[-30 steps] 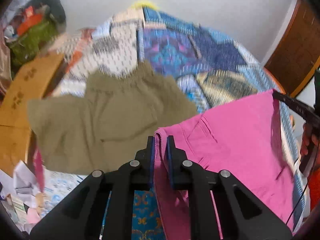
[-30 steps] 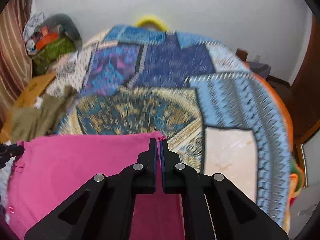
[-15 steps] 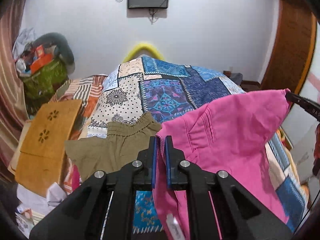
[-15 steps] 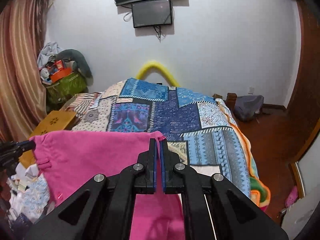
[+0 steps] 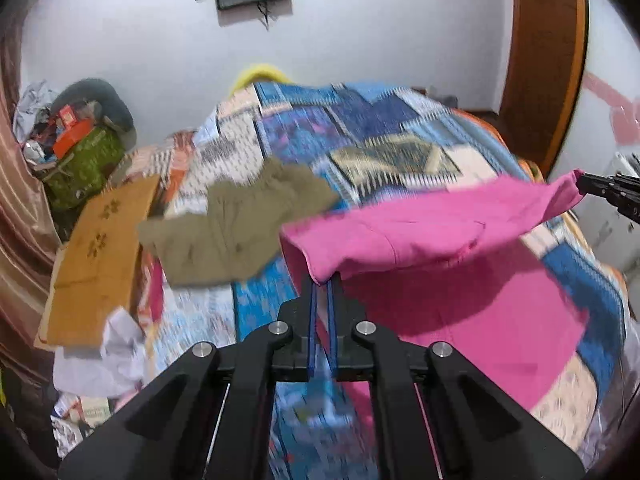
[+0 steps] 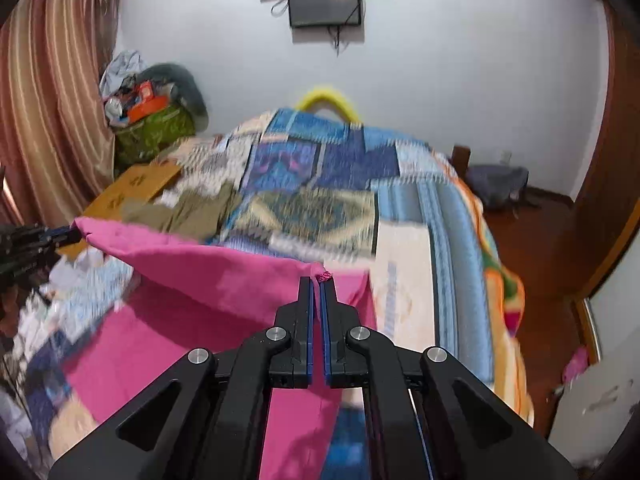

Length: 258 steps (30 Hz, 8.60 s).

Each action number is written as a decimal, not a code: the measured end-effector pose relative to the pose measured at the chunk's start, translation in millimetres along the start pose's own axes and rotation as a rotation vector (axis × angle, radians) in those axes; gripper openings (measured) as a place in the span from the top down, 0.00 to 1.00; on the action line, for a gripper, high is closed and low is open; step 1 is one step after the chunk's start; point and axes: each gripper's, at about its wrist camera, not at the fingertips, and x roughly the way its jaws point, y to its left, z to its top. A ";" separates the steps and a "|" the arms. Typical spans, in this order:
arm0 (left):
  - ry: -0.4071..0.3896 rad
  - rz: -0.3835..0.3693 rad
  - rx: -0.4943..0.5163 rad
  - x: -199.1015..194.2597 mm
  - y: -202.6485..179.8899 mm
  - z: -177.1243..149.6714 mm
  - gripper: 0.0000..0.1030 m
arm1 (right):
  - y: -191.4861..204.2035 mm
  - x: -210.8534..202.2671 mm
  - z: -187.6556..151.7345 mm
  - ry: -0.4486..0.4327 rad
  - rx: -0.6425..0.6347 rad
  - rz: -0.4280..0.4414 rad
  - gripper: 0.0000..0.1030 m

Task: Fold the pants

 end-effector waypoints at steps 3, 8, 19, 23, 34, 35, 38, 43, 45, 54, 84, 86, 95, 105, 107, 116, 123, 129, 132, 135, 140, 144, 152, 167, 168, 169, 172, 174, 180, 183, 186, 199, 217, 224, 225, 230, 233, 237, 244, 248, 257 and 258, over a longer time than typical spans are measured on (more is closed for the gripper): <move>0.051 -0.019 0.004 5.7 -6.5 -25.6 0.95 | 5.2 0.3 -31.6 0.047 0.000 -0.002 0.98; 0.142 -0.060 -0.013 15.7 -10.3 -59.9 0.95 | 10.3 13.2 -76.9 0.149 -0.011 -0.014 0.97; 0.136 -0.061 -0.026 -9.0 5.9 -57.0 0.69 | 5.8 6.8 -125.6 0.257 0.052 -0.060 0.95; 0.076 -0.049 0.018 -21.9 -4.4 -42.0 0.40 | 12.0 -5.1 -113.6 0.243 0.021 -0.047 0.91; 0.128 0.011 0.365 10.3 -79.6 -50.3 0.37 | 62.7 -3.2 -88.6 0.165 -0.046 0.100 0.41; 0.136 0.019 0.393 16.3 -85.1 -52.4 0.37 | 69.2 2.9 -90.5 0.178 -0.058 0.116 0.41; 0.118 0.051 0.468 24.9 -99.7 -56.9 0.37 | 80.0 14.3 -92.7 0.199 -0.077 0.140 0.41; 0.100 0.007 0.477 31.0 -105.4 -44.8 0.45 | 93.9 32.1 -92.6 0.226 -0.096 0.179 0.41; 0.107 -0.024 0.466 32.5 -104.7 -38.1 0.57 | 98.4 38.2 -91.2 0.231 -0.103 0.185 0.41; 0.117 -0.120 0.343 33.0 -94.6 -12.1 0.61 | 112.1 59.1 -79.9 0.227 -0.130 0.170 0.47; 0.153 -0.202 0.340 -6.0 -115.5 -58.1 0.89 | 110.5 6.4 -87.0 0.178 -0.066 0.259 0.95; 0.173 -0.209 0.318 -3.3 -113.4 -61.0 0.85 | 112.5 8.8 -93.1 0.203 -0.072 0.262 0.95; 0.168 -0.292 0.150 -27.5 -75.2 -65.6 0.56 | 100.0 1.1 -109.2 0.276 0.004 0.272 0.84; 0.182 -0.237 -0.031 -33.7 -24.8 -70.6 0.50 | 60.9 -43.4 -117.8 0.163 0.044 0.117 0.59; 0.206 -0.236 -0.056 -26.6 -24.5 -72.4 0.50 | 49.4 -44.0 -118.3 0.155 0.079 0.098 0.59; 0.283 -0.261 -0.129 -0.8 -30.3 -85.7 0.53 | 14.2 -9.7 -145.9 0.235 0.275 0.058 0.59; 0.220 -0.184 -0.048 -10.6 -45.3 -84.5 0.76 | 18.4 -3.4 -153.3 0.239 0.276 0.068 0.79; 0.180 -0.127 -0.045 -18.7 -41.6 -79.6 0.88 | 25.3 -3.7 -153.7 0.222 0.198 0.015 0.94; 0.172 -0.121 -0.062 -23.8 -35.4 -78.9 0.90 | 27.7 -1.6 -155.2 0.232 0.138 -0.016 0.94; 0.188 -0.119 -0.084 -25.6 -28.5 -84.2 0.91 | 27.0 1.1 -155.4 0.247 0.126 -0.017 0.94; 0.266 -0.156 -0.131 -10.4 -20.4 -104.8 0.90 | 30.0 3.0 -155.5 0.261 0.112 -0.021 0.94; 0.252 -0.166 -0.130 -14.3 -16.8 -100.4 0.90 | 26.9 3.6 -153.3 0.274 0.133 -0.007 0.94; 0.195 -0.057 -0.087 -16.1 -1.6 -61.1 0.82 | 17.2 -10.0 -128.0 0.262 0.136 0.014 0.87; 0.174 -0.054 -0.151 59.1 25.6 12.8 0.61 | -8.4 27.3 -43.7 0.072 0.070 -0.056 0.55; 0.185 -0.040 -0.147 68.1 25.7 13.5 0.61 | -11.9 35.9 -42.0 0.076 0.074 -0.070 0.55; 0.191 -0.030 -0.144 73.2 25.3 13.7 0.61 | -15.6 43.7 -40.9 0.077 0.075 -0.082 0.55; 0.213 -0.035 -0.144 90.7 25.8 10.3 0.61 | -29.6 71.6 -37.1 0.104 0.081 -0.114 0.55; 0.231 -0.056 -0.158 101.1 26.0 6.6 0.61 | -39.0 89.5 -36.1 0.135 0.098 -0.105 0.55; 0.248 -0.080 -0.188 112.3 25.4 0.9 0.71 | -53.6 129.8 -40.9 0.212 0.164 -0.012 0.55; 0.254 -0.120 -0.195 111.9 22.8 1.6 0.88 | -51.2 140.3 -47.7 0.235 0.188 0.042 0.70; 0.237 -0.107 -0.171 109.1 16.3 2.6 0.96 | -44.8 139.3 -51.4 0.220 0.173 0.045 0.83; 0.210 0.098 -0.063 111.5 2.2 -1.7 0.95 | -37.6 144.1 -48.0 0.263 0.083 -0.091 0.95; 0.143 -0.091 -0.060 74.4 -27.2 54.5 0.26 | 34.3 75.2 -1.7 0.152 0.049 0.135 0.34; 0.293 -0.091 0.054 120.1 -48.2 23.8 0.25 | 77.2 127.4 -28.8 0.361 -0.066 0.199 0.34; 0.279 -0.094 0.049 118.7 -46.7 17.7 0.24 | 80.0 132.8 -35.6 0.394 -0.081 0.204 0.34; 0.269 -0.116 0.028 101.5 -40.4 3.2 0.23 | 73.0 122.1 -49.2 0.376 -0.071 0.221 0.32; 0.256 -0.108 0.040 87.4 -40.0 -7.0 0.23 | 65.2 112.3 -58.1 0.372 -0.039 0.222 0.32; 0.248 -0.094 0.056 67.7 -40.3 -19.5 0.23 | 56.8 92.7 -68.9 0.369 -0.008 0.213 0.32; 0.232 -0.046 0.100 35.0 -35.7 -37.2 0.19 | 45.2 63.1 -85.1 0.359 0.012 0.135 0.32; 0.235 -0.033 0.097 24.6 -33.4 -50.0 0.19 | 34.9 46.8 -97.7 0.359 0.027 0.105 0.32; 0.246 -0.011 0.050 6.2 -22.0 -69.2 0.18 | 24.1 26.4 -117.0 0.381 0.009 0.036 0.32; 0.247 0.007 0.046 2.9 -19.6 -69.7 0.18 | 23.5 24.8 -117.5 0.386 0.009 0.026 0.32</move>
